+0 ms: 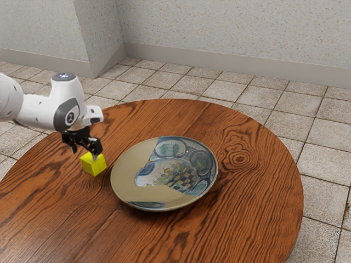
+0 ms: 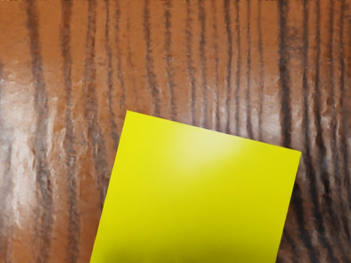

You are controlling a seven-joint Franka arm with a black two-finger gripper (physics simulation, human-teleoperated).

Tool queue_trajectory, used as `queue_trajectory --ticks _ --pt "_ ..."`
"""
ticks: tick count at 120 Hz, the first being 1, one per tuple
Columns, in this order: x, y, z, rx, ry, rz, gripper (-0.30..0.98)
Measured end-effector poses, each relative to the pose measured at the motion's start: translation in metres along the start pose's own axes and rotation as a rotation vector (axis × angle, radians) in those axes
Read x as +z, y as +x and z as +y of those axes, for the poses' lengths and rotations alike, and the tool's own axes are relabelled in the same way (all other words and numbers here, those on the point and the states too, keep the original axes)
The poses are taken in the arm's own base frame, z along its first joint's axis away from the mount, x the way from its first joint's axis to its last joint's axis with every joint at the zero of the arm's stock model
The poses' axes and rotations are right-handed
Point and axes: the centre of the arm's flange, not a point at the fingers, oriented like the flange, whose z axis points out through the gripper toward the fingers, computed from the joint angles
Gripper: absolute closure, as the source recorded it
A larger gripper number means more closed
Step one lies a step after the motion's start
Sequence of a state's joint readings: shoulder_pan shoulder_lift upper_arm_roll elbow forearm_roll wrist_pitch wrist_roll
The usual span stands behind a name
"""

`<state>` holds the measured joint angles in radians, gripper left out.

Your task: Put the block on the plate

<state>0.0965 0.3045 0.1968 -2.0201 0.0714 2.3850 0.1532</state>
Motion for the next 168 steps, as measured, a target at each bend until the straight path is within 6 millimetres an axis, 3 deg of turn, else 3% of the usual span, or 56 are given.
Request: queue_trajectory --ticks 47,99,107,138,168 --pt "0.033 0.005 0.006 0.010 -0.014 0.015 0.00" --pt "0.044 0.013 0.007 0.013 -0.020 0.024 0.00" --pt "0.046 0.013 0.007 0.010 -0.022 0.022 0.06" --pt "0.045 0.013 0.006 0.009 -0.025 0.027 0.18" --pt "0.026 0.020 0.009 0.023 -0.022 0.061 0.24"
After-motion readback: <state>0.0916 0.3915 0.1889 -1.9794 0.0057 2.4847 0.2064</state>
